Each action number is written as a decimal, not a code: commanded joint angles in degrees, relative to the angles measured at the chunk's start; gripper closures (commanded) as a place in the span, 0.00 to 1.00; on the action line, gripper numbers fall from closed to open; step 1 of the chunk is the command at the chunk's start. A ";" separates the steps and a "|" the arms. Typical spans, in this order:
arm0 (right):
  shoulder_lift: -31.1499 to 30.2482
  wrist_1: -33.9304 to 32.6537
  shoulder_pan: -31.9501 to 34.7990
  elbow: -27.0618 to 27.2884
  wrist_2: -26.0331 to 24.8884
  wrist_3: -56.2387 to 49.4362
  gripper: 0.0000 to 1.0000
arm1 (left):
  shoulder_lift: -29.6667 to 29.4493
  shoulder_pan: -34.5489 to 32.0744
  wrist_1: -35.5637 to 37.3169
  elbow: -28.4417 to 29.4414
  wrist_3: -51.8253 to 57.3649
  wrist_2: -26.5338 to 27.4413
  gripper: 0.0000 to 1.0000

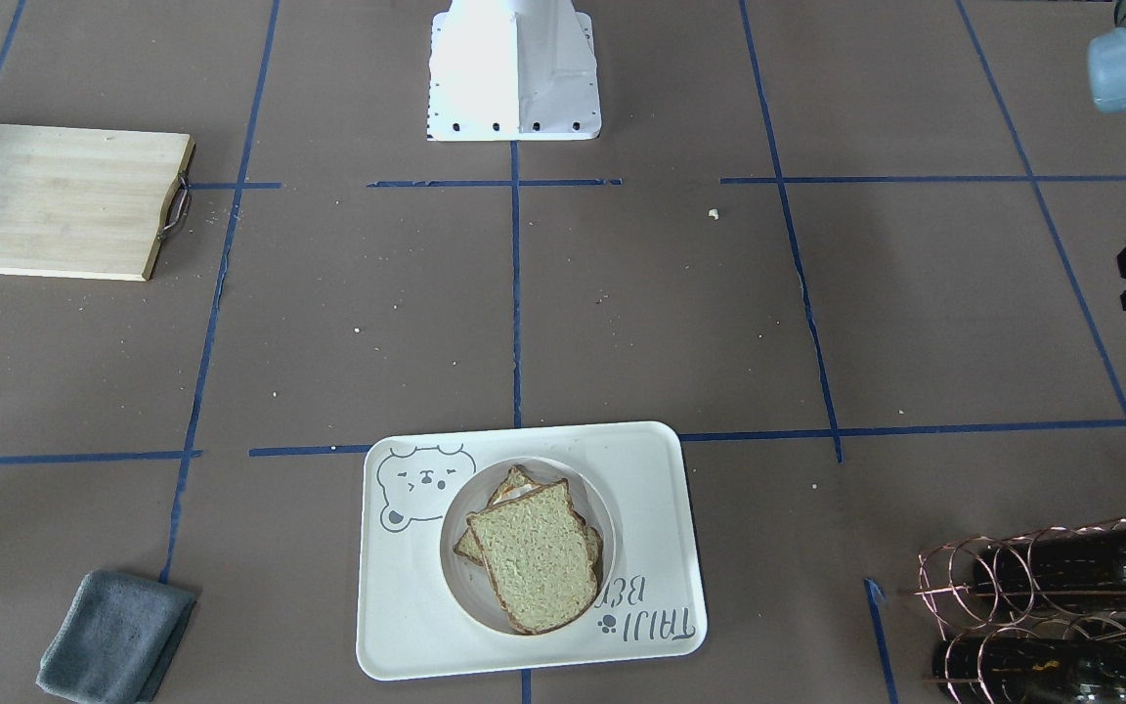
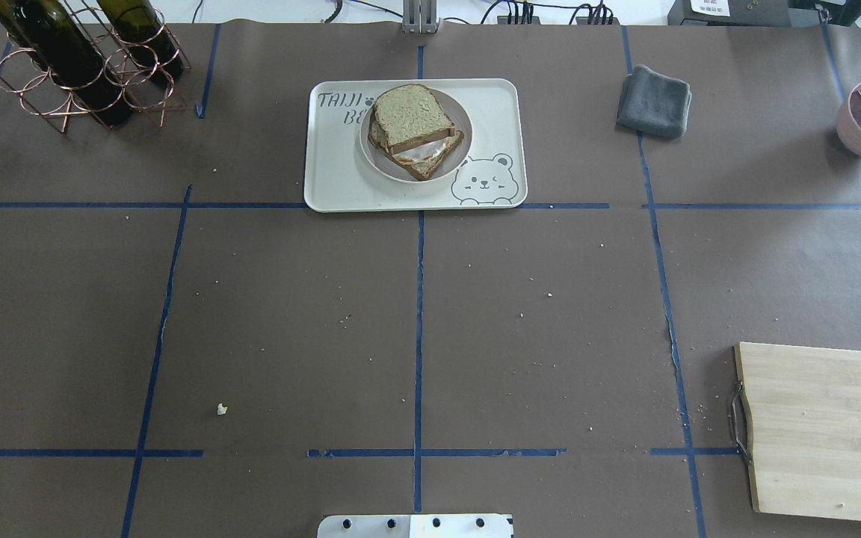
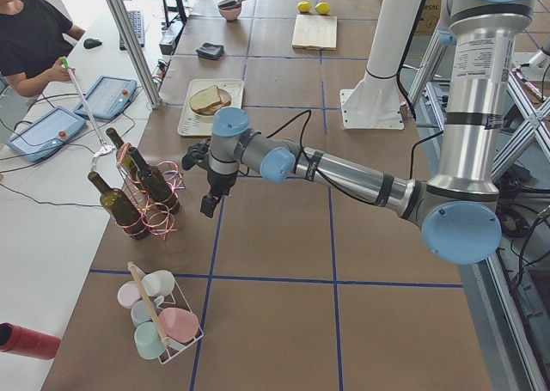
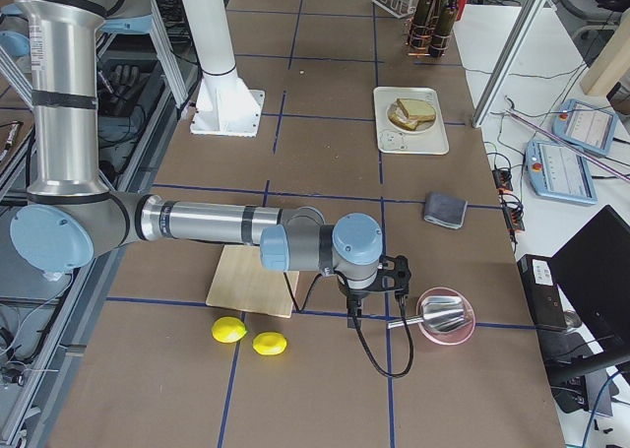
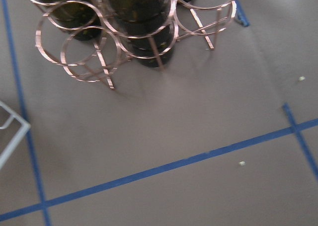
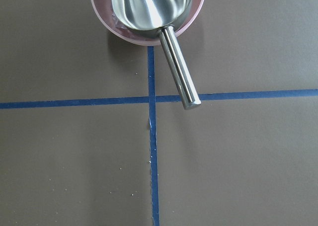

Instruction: Make sandwich and place on tray

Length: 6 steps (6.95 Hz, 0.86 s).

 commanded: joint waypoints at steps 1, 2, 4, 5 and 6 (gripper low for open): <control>-0.03 0.13 0.00 0.43 0.28 0.08 0.00 | 0.85 -5.50 2.29 1.48 5.95 -3.49 0.00; -0.11 0.04 0.00 0.26 1.06 0.08 0.00 | 1.03 -5.50 2.11 8.62 6.04 -3.41 0.00; -0.38 0.04 0.00 -0.09 2.47 0.08 0.00 | -0.56 -6.20 3.06 13.27 5.95 -7.50 0.00; -0.38 0.04 0.00 -0.27 2.56 0.08 0.00 | -1.25 -6.38 5.51 13.35 5.52 -9.71 0.00; -0.38 0.04 0.00 -0.27 2.56 0.08 0.00 | -1.26 -7.60 8.32 12.48 5.86 -9.91 0.00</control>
